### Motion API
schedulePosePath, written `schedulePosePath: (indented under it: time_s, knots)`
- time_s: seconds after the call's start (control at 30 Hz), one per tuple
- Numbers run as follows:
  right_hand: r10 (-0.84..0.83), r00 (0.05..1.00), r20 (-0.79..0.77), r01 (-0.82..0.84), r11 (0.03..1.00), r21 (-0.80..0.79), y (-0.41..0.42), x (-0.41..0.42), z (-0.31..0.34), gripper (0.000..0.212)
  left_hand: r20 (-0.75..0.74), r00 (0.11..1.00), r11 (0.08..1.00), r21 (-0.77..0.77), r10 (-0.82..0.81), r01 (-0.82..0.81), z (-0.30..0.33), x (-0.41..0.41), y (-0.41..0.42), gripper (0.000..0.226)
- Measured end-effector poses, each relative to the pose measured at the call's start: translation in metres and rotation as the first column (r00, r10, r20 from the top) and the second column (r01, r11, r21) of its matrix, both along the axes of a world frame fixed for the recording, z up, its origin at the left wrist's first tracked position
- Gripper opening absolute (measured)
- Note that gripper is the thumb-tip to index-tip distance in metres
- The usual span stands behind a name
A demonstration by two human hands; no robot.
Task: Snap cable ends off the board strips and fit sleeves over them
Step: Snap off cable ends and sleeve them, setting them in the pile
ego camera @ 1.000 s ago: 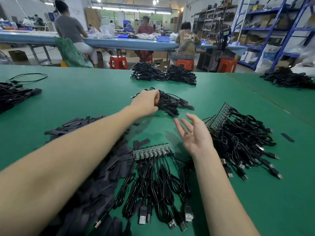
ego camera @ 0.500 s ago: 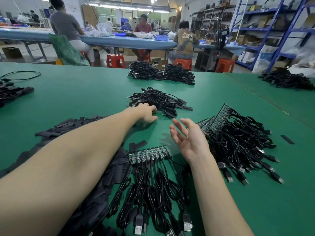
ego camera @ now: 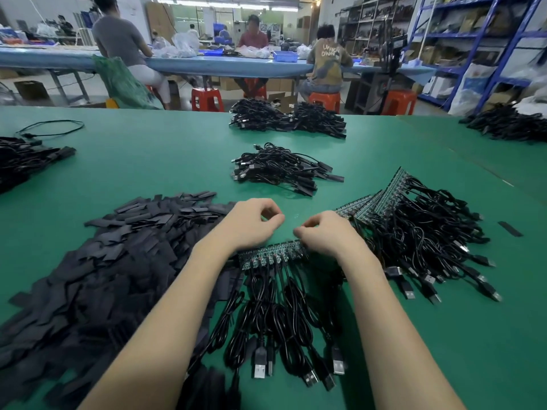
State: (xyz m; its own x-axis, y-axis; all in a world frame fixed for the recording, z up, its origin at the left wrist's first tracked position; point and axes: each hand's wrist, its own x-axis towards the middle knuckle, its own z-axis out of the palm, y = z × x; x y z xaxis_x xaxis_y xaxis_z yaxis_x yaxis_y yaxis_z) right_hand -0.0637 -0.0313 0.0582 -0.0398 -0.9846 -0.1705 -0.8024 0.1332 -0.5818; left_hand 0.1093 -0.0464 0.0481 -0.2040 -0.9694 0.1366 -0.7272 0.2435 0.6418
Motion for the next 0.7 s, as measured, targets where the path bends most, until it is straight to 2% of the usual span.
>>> schedulePosePath:
  time_s: [0.03, 0.1, 0.2, 0.27, 0.43, 0.7]
  knots:
    - [-0.006, 0.998, 0.058, 0.006, 1.000, 0.009, 0.000, 0.000, 0.000, 0.020, 0.012, 1.000, 1.000, 0.011, -0.019, 0.019, 0.001, 0.000, 0.001, 0.011]
    - [-0.033, 0.961, 0.275, 0.026, 0.999, 0.029, 0.001, -0.004, -0.001, 0.019, -0.014, 0.998, 0.995, 0.074, -0.063, 0.064, 0.005, 0.003, 0.002, 0.012]
    - [-0.054, 0.780, 0.624, -0.014, 0.995, 0.103, 0.002, -0.014, 0.000, 0.024, -0.087, 0.978, 0.953, 0.224, -0.187, 0.203, 0.008, 0.013, 0.001, 0.017]
    - [-0.014, 0.671, 0.741, -0.089, 0.991, 0.100, 0.004, -0.017, 0.002, 0.025, -0.187, 0.958, 0.925, 0.276, -0.216, 0.262, 0.009, 0.019, 0.002, 0.022]
    - [0.033, 0.557, 0.830, -0.195, 0.977, 0.091, 0.005, -0.016, 0.003, 0.018, -0.354, 0.918, 0.919, 0.272, -0.179, 0.285, 0.010, 0.027, 0.006, 0.021]
    - [0.046, 0.523, 0.851, -0.286, 0.950, 0.124, 0.008, -0.013, 0.002, 0.020, -0.448, 0.881, 0.912, 0.278, -0.154, 0.301, 0.009, 0.027, 0.009, 0.032]
